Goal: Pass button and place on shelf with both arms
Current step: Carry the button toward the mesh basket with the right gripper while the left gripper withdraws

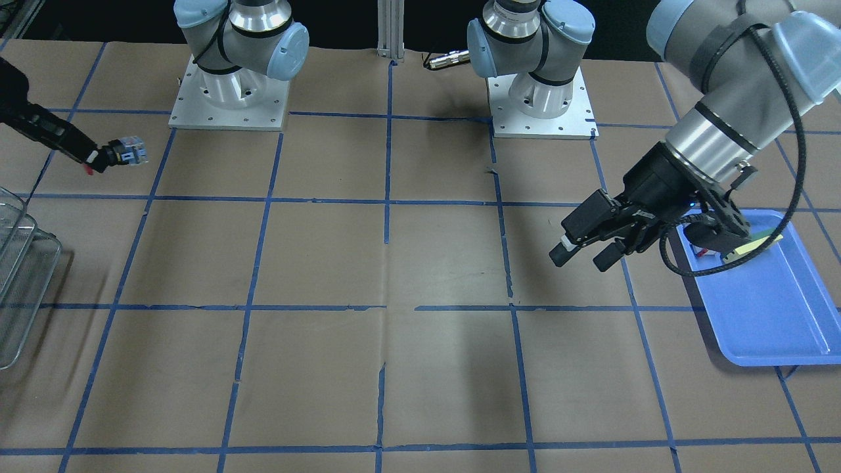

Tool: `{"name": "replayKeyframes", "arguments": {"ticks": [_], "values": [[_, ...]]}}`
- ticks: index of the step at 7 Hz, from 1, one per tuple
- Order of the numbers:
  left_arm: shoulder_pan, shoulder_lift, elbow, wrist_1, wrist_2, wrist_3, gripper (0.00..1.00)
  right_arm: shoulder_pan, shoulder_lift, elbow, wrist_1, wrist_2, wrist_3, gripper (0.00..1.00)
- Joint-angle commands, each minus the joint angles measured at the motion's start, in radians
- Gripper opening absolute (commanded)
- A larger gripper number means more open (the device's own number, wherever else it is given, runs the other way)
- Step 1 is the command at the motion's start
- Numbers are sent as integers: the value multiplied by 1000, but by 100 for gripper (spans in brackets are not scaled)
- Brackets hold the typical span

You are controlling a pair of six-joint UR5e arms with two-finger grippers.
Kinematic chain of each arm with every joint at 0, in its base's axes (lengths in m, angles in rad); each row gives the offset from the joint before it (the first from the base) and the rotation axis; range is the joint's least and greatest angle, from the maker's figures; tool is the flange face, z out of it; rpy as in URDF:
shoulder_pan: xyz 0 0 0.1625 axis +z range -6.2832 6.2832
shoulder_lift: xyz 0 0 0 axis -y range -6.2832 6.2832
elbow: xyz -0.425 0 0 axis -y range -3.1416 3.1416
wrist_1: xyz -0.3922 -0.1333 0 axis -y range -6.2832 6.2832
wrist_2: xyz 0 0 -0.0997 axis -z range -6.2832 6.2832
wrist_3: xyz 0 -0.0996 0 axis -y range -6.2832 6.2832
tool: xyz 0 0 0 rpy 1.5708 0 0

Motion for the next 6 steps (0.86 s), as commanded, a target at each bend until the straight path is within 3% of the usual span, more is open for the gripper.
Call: {"name": "replayKeyframes", "arguments": {"ticks": [1, 3, 6], "values": [[-75, 4, 187, -337, 401, 66, 100, -35, 157, -197, 21, -187, -243, 4], [-246, 27, 206, -394, 510, 57, 100, -67, 278, -305, 6, -278, -401, 4], [-200, 4, 255, -433, 485, 106, 100, -67, 394, -322, -148, -395, -598, 5]]}}
